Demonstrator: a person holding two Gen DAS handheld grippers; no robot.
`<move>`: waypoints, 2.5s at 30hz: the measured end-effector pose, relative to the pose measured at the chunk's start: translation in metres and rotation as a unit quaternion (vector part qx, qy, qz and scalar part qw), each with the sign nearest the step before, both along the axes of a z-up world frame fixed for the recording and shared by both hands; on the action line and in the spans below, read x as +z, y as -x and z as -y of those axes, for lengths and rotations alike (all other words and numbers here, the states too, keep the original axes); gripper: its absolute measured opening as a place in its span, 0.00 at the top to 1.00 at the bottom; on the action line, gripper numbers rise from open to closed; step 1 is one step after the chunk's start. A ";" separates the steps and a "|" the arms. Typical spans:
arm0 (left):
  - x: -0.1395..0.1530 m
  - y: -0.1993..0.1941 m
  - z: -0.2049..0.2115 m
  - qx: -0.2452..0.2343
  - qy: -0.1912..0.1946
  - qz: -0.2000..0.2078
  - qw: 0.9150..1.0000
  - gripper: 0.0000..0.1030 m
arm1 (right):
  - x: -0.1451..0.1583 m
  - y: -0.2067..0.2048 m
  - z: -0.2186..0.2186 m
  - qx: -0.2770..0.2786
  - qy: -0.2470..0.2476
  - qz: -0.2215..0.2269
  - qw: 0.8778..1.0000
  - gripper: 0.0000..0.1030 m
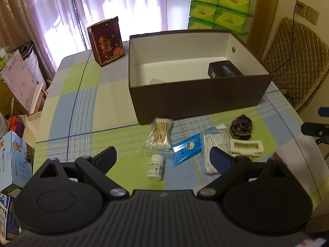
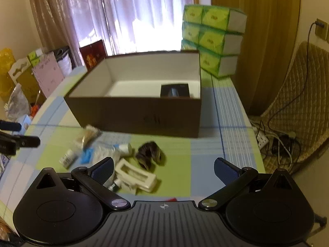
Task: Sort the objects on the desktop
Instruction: 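Move the right gripper to the red snack packet and grasp it, then lift the red packet with the right gripper while the left gripper grasps the white pill bottle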
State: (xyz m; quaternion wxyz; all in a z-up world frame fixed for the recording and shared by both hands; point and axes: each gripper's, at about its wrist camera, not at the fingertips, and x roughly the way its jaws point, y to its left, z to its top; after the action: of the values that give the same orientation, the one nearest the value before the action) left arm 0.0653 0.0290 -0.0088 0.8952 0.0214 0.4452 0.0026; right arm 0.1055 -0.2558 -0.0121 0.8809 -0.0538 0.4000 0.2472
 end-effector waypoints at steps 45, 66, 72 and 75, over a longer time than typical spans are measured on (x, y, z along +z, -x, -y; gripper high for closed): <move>-0.079 -0.014 -0.019 0.009 -0.011 -0.071 0.997 0.10 | -0.118 0.000 -0.017 0.047 0.080 -0.074 0.993 0.64; -0.124 -0.050 -0.027 -0.051 0.009 -0.091 0.994 0.57 | -0.111 -0.014 -0.002 0.004 0.056 -0.098 0.994 0.67; -0.131 -0.053 -0.027 -0.061 0.019 -0.097 0.993 0.78 | -0.108 -0.015 -0.003 0.007 0.056 -0.098 0.994 0.68; -0.131 -0.051 -0.028 -0.061 0.022 -0.096 0.993 0.78 | -0.106 -0.015 -0.003 0.013 0.055 -0.100 0.993 0.72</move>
State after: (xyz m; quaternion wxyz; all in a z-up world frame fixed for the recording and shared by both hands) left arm 0.1160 0.0571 -0.1397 0.8469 0.0287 0.5271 -0.0636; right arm 0.1200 -0.2524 -0.1185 0.8290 -0.0818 0.4984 0.2403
